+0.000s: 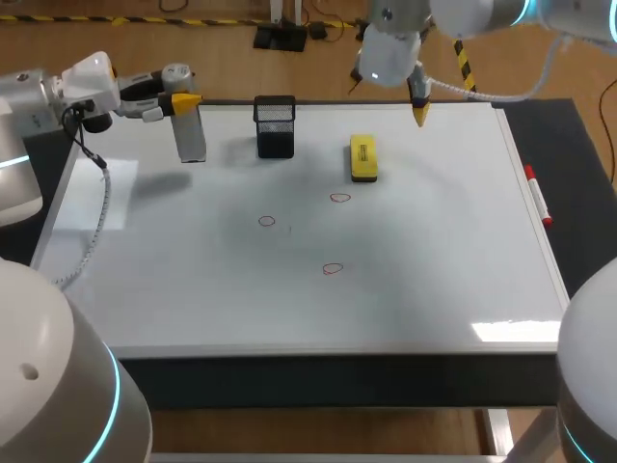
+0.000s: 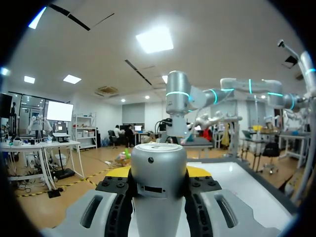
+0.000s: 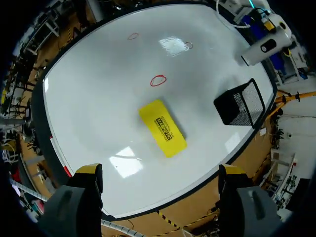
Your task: Pick up the inspection probe, press it on each red-marked spot on the whiteboard one by one, put down the probe, pick up the eraser, and wipe off all the red marks.
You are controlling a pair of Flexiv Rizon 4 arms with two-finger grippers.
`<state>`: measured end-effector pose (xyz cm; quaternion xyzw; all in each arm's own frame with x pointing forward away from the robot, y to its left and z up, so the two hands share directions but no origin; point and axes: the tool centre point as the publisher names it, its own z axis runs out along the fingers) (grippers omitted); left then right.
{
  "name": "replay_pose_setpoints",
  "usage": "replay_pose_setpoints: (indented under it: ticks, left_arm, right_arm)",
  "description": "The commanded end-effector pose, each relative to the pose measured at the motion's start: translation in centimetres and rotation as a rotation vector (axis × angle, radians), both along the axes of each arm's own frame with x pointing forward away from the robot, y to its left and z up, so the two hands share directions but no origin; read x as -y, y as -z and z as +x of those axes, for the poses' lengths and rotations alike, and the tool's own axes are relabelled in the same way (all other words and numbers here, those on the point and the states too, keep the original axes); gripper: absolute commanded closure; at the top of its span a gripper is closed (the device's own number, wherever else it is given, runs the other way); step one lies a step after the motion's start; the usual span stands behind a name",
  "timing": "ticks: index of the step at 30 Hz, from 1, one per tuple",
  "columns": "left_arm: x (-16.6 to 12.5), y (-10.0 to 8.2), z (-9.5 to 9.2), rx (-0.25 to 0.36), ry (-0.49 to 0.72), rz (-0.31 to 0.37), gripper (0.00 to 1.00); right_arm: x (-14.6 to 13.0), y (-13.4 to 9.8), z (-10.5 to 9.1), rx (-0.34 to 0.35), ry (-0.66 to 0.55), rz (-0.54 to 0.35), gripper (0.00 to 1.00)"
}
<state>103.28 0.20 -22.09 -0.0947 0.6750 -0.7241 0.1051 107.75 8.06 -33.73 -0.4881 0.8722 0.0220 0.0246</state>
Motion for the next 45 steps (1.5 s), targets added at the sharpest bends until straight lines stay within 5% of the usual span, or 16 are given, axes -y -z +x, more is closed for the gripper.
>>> replay_pose_setpoints:
  ticks: [1, 10, 19, 45]
  left_arm:
    - [0.0, -0.1, -0.1, 0.001, -0.004, 0.001, 1.00]
    - [0.0, -0.1, -0.1, 0.001, -0.004, 0.001, 1.00]
    - [0.0, -0.1, -0.1, 0.001, -0.004, 0.001, 1.00]
    - [0.0, -0.1, -0.1, 0.001, -0.004, 0.001, 1.00]
  right_arm:
    - [-0.5, 1.7, -0.4, -0.044, -0.103, -0.037, 0.00]
    - [-1.2, 4.5, -2.8, -0.027, -0.377, 0.072, 0.00]
    - [-2.2, 6.1, -3.7, 0.009, -0.502, 0.000, 0.00]
    - [-3.4, 8.5, -2.9, -0.050, -0.521, -0.035, 0.00]
